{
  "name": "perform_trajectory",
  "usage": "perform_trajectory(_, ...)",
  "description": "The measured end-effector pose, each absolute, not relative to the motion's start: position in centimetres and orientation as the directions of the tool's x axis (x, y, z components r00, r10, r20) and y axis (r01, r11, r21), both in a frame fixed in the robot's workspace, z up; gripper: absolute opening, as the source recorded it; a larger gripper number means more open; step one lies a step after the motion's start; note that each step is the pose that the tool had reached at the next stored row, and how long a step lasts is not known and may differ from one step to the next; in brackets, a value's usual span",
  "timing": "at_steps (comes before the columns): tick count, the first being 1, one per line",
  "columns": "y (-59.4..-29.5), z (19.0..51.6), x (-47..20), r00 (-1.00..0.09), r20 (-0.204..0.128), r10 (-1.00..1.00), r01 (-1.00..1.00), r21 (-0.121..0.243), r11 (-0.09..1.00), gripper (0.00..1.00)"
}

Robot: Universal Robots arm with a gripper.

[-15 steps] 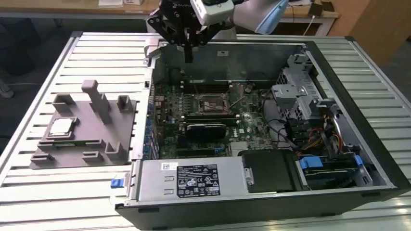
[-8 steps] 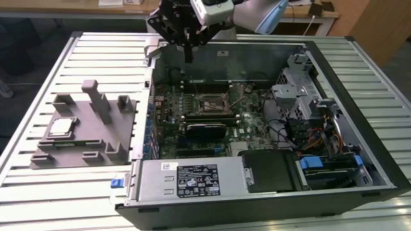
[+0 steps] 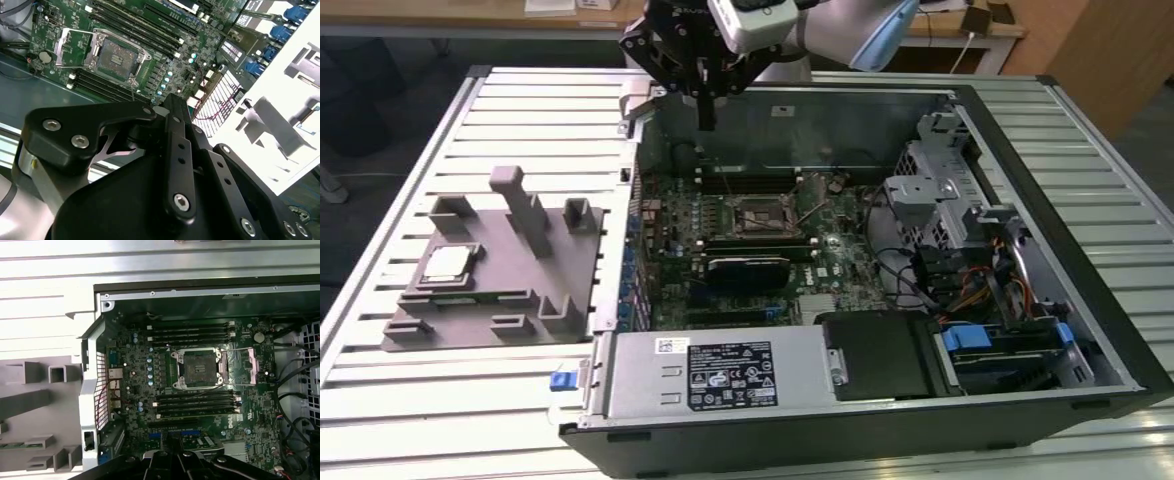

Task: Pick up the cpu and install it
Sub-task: 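Reach for the cpu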

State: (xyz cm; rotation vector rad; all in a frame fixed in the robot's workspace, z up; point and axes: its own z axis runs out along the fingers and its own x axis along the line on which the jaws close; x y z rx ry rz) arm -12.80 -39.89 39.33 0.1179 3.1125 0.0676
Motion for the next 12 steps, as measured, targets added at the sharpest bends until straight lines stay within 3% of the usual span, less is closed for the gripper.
perform_trajectory(12, -39.9, 39.3, -14.2, -0.997, -0.024, 0.076, 0.075, 0.044, 0.996, 0.11)
